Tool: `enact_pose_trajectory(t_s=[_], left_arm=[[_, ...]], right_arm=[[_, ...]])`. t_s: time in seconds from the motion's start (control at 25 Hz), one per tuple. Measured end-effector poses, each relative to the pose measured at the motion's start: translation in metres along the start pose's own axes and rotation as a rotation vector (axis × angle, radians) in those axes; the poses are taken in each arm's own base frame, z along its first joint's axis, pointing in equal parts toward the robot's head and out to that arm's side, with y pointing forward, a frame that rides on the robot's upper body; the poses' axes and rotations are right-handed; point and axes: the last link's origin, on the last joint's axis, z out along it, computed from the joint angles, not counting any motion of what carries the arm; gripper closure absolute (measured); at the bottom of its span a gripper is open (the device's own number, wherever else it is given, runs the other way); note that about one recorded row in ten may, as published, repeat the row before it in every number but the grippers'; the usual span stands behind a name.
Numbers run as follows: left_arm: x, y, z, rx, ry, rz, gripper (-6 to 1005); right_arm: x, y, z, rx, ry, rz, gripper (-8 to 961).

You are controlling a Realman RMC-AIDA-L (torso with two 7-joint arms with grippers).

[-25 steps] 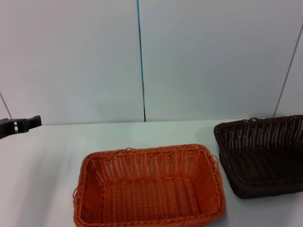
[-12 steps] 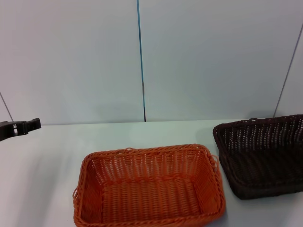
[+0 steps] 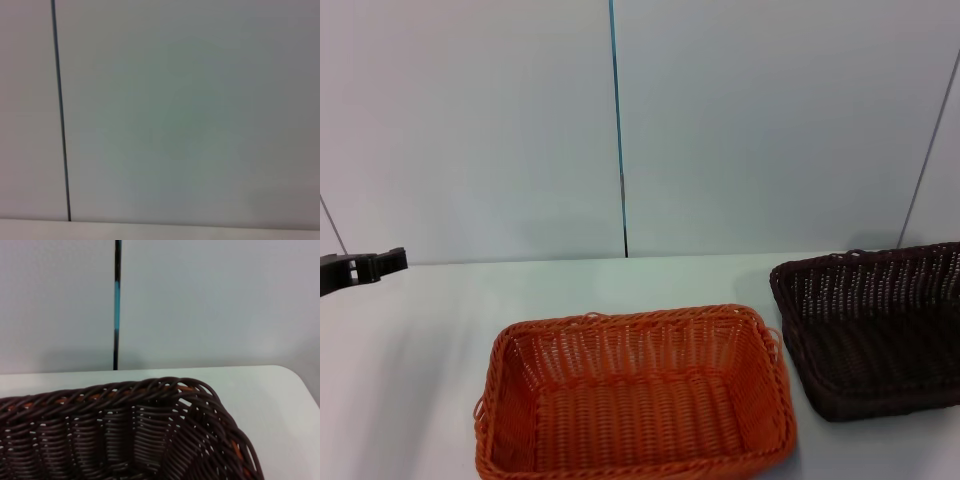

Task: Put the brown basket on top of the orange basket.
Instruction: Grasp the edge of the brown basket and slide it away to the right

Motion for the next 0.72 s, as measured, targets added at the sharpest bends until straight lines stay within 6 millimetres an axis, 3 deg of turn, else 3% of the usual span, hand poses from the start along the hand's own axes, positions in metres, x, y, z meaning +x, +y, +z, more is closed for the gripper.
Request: enact_pose_trajectory(t_s=[0.72], left_arm=[[-0.001, 0.003, 0.0024, -0.008, -0.007, -0.01, 91]], right_arm=[[-0.0031, -0.002, 0.0002, -0.01, -0.011, -0.039, 173]])
